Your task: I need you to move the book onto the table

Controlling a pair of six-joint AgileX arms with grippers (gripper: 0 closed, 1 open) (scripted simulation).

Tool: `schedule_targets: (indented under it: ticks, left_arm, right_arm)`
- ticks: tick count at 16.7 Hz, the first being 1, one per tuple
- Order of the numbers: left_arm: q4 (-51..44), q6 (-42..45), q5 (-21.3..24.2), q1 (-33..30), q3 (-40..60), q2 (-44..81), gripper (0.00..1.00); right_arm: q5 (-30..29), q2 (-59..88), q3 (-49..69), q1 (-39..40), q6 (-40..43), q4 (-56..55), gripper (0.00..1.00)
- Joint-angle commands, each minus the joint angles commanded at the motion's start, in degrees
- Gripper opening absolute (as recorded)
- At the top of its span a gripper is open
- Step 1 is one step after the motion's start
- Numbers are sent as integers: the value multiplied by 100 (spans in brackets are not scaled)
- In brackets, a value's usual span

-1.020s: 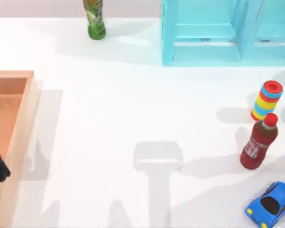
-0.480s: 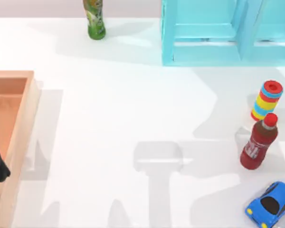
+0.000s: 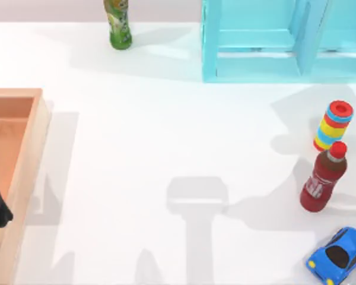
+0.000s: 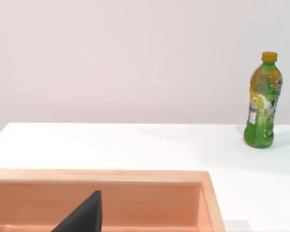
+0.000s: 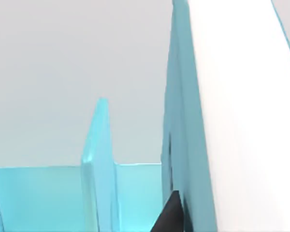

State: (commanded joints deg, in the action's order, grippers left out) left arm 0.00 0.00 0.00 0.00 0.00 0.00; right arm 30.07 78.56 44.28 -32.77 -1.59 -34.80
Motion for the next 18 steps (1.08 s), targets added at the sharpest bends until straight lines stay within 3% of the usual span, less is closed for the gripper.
schedule_targets:
  ticks: [5, 9, 13, 18]
  left_arm:
    - [0, 0, 0, 0, 0, 0, 100]
    - [0, 0, 0, 0, 0, 0, 100]
    - [0, 0, 0, 0, 0, 0, 100]
    - [0, 0, 0, 0, 0, 0, 100]
  right_arm:
    - [-187, 82, -16, 121, 145, -13, 0]
    - [-1257, 176, 38, 983, 999, -156, 0]
    - [-2913, 353, 226, 2817, 2238, -422, 0]
    - [-4870, 1031, 306, 6129, 3808, -465, 0]
